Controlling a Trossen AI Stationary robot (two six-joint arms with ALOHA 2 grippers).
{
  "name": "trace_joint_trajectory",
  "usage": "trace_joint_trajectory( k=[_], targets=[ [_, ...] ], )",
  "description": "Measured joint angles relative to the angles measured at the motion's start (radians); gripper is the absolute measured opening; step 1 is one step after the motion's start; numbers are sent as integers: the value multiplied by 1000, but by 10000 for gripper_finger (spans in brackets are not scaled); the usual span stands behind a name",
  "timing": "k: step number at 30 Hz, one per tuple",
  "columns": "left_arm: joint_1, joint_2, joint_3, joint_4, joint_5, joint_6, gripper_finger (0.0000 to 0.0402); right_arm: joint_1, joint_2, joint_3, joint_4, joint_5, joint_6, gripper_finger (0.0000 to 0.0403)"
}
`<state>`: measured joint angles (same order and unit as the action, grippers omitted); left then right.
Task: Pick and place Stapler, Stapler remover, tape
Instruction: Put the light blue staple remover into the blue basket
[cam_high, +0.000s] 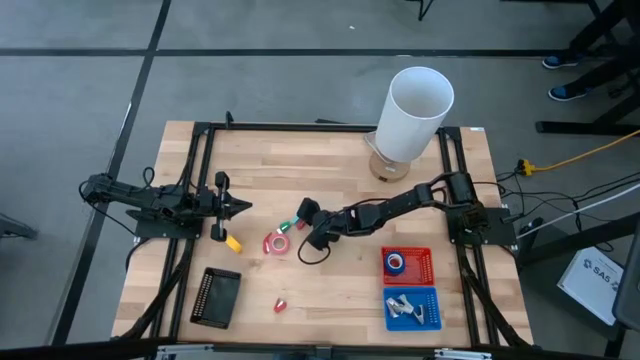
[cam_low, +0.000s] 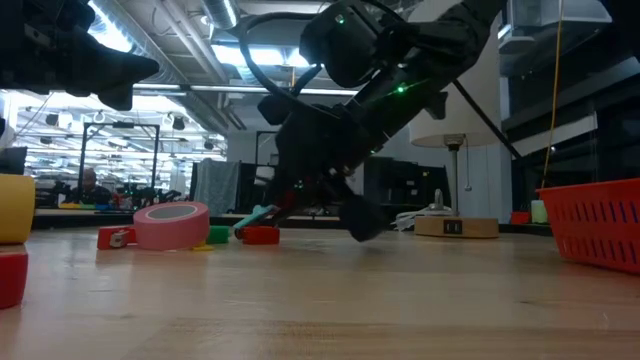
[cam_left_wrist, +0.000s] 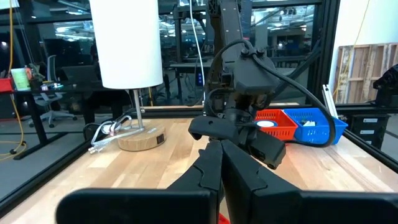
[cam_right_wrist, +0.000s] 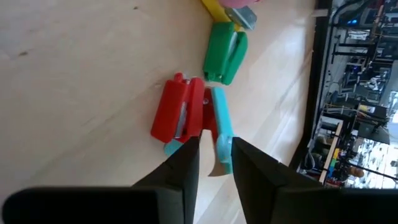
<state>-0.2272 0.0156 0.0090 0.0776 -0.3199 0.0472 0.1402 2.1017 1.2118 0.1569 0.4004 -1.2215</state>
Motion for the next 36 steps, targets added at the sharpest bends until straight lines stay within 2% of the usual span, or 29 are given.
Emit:
trace_joint_trajectory(
  k=[7,13,17,23,25,28,36],
  targets=[
    [0,0,0,0,0,0,4,-1,1,0,13,0,-18,95],
    [0,0,0,0,0,0,4,-8,44,0,106,0,-22,88],
    [0,0,0,0,0,0,4,-7,54,1,131,8,-26,63],
    [0,0,0,0,0,0,4,-5,56,1,134,75,-15,10],
    [0,0,0,0,0,0,4,-5,56,1,135,75,-12,7],
    [0,0,0,0,0,0,4,2,56,2,128,92,55,9],
    [0,0,0,0,0,0,4,23,26,38,51,69,384,2]
  ],
)
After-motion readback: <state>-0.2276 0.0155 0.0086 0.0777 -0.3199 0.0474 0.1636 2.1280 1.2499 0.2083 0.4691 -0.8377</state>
